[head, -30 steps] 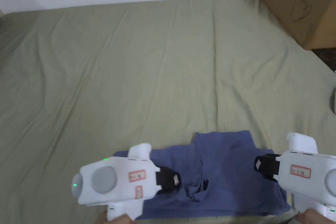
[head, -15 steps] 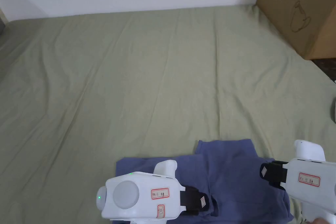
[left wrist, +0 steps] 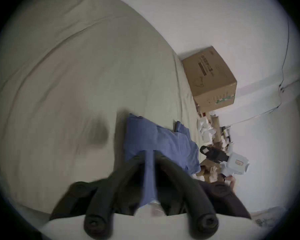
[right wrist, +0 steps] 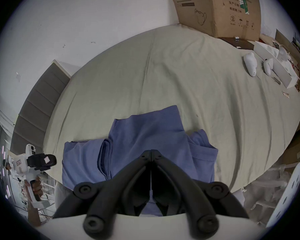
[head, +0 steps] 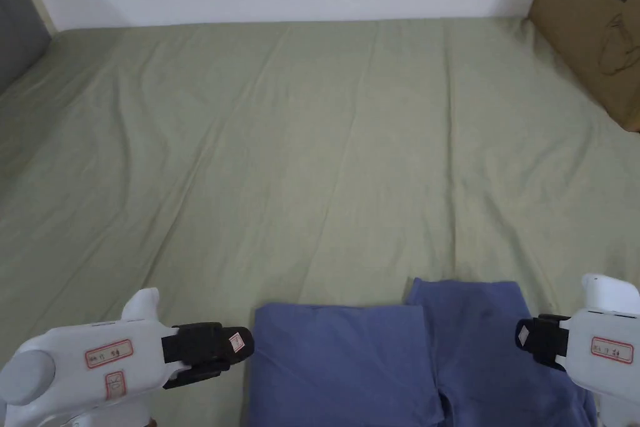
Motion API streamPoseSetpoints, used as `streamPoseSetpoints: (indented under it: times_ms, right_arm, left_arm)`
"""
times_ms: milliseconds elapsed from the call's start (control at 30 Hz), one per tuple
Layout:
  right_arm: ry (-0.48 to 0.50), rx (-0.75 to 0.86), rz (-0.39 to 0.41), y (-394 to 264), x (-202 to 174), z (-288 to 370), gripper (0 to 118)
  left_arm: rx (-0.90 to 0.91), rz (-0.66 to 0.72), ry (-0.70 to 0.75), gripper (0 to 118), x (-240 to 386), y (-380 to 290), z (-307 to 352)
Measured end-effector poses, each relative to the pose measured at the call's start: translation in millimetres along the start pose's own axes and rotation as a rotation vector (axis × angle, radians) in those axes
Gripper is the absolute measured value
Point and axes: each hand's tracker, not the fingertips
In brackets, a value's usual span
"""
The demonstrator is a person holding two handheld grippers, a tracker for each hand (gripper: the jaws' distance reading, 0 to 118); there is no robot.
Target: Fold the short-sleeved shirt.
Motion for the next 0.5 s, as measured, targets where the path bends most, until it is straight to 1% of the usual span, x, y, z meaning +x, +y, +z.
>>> streamPoseSetpoints:
  times_ms: [67,133,167,233,267,300,333,367,400,467,500]
  right_arm:
    - [0.004,-0.003,0.012,2,-6,-1,0]
    - [0.003,-0.007,0.03,4,-10,-3,0]
    - [0.001,-0.01,0.036,4,-12,-4,0]
    - [0.0,-0.016,0.043,5,-15,-6,0]
    - [0.0,-0.019,0.046,5,-15,-6,0]
    - [-0.001,-0.02,0.047,5,-16,-6,0]
    - [-0.001,-0.021,0.049,5,-17,-6,0]
    - [-0.003,-0.023,0.051,5,-18,-7,0]
    - [-0.005,-0.026,0.055,6,-19,-7,0]
    - [-0.012,-0.033,0.063,7,-21,-9,0]
    - [-0.014,-0.034,0.068,7,-23,-9,0]
  left_arm:
    - [-0.008,0.05,-0.039,57,-12,-2,-12]
    - [-0.027,0.089,-0.064,74,-16,-8,-26]
    - [-0.062,0.103,-0.042,78,-22,-8,-37]
    - [-0.095,0.147,-0.065,78,-27,-12,-52]
    - [-0.121,0.157,-0.123,78,-30,-16,-61]
    - [-0.131,0.169,-0.142,77,-37,-16,-65]
    - [-0.124,0.214,-0.227,67,-35,-16,-70]
    - [-0.13,0.251,-0.243,29,-36,-18,-73]
    - [-0.14,0.238,-0.215,14,-39,-16,-75]
    - [-0.168,0.222,-0.133,14,-53,-15,-77]
    - [-0.167,0.235,-0.18,14,-57,-14,-75]
